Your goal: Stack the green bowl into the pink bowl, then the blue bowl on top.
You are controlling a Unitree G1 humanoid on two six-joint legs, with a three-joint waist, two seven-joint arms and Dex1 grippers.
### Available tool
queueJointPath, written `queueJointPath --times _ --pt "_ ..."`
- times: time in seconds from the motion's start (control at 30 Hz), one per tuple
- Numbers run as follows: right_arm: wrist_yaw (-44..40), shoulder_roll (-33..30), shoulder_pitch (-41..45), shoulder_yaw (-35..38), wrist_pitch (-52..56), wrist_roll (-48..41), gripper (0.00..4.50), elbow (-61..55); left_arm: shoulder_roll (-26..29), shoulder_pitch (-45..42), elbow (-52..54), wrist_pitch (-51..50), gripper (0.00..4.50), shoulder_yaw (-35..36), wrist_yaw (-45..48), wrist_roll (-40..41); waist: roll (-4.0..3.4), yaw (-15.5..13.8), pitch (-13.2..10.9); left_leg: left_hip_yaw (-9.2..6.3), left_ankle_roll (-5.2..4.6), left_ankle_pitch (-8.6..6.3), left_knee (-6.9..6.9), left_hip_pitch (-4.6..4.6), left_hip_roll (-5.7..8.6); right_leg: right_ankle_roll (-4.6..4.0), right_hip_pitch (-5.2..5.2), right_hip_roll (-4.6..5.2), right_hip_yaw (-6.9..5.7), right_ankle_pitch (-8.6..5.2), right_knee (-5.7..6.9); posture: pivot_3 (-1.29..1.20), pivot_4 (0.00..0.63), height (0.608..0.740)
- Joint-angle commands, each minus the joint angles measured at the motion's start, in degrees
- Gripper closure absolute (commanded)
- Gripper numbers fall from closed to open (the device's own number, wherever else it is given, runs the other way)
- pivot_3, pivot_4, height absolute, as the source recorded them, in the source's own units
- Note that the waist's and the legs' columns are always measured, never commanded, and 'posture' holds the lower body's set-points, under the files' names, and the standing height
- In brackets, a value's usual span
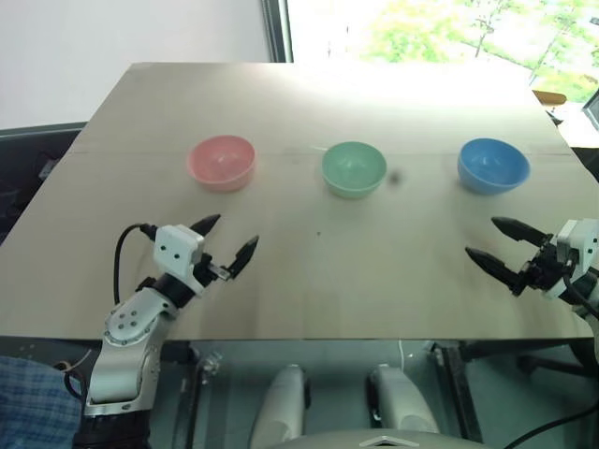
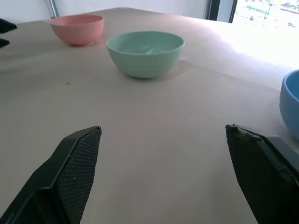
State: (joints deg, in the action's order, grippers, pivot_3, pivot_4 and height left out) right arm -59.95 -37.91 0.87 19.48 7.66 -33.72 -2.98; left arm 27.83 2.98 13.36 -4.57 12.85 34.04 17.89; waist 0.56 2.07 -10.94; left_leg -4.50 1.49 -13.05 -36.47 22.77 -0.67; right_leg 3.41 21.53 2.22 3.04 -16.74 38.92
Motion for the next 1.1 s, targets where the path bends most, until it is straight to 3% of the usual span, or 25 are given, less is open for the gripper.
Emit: queueJointPath --times 0.03,0.4,0.7,0.97,1.1 --pt "-0.25 -1.99 1.01 1.78 4.22 -4.94 0.00 -6.26 1.87 -1.50 -0.78 -1.51 0.04 -1.64 -1.23 -3.82 0.00 -0.03 0.00 -0.01 0.00 0.00 0.00 0.00 0.00 0.00 0.00 0.00 -0.01 0.00 0.00 0.00 0.150 0.740" --pt "2.70 -2.44 2.48 0.49 10.97 -8.98 0.00 -15.16 8.35 -14.12 -7.53 -6.29 0.04 -8.99 -7.57 -21.26 0.04 -0.20 0.01 -0.09 0.00 0.00 -0.02 0.07 0.02 0.01 0.01 -0.01 -0.08 0.00 -0.01 0.00 0.150 0.740" --pt "2.29 -1.35 1.13 1.94 10.87 -11.52 0.00 -15.93 15.25 -28.41 -15.42 -5.41 0.04 -12.20 -4.25 -26.67 0.05 0.09 0.00 -0.10 0.00 0.00 -0.01 0.09 0.02 0.01 0.02 -0.01 -0.10 0.00 -0.01 0.00 0.150 0.740" --pt "2.07 -1.48 1.35 1.79 10.19 -11.03 0.00 -15.27 16.27 -33.67 -24.27 -1.62 0.04 -16.07 -1.31 -29.64 0.07 0.04 -0.01 -0.11 0.00 0.00 -0.02 0.13 0.03 0.01 0.06 -0.01 -0.12 0.00 0.01 0.00 0.150 0.740" --pt "1.94 -1.48 2.26 1.62 9.84 -10.68 0.00 -14.37 15.47 -40.93 -36.42 2.35 0.04 -20.16 -0.68 -32.90 0.07 -0.21 -0.01 -0.16 0.00 0.01 -0.05 0.14 0.04 0.01 0.05 -0.01 -0.19 0.00 0.05 0.00 0.150 0.740"
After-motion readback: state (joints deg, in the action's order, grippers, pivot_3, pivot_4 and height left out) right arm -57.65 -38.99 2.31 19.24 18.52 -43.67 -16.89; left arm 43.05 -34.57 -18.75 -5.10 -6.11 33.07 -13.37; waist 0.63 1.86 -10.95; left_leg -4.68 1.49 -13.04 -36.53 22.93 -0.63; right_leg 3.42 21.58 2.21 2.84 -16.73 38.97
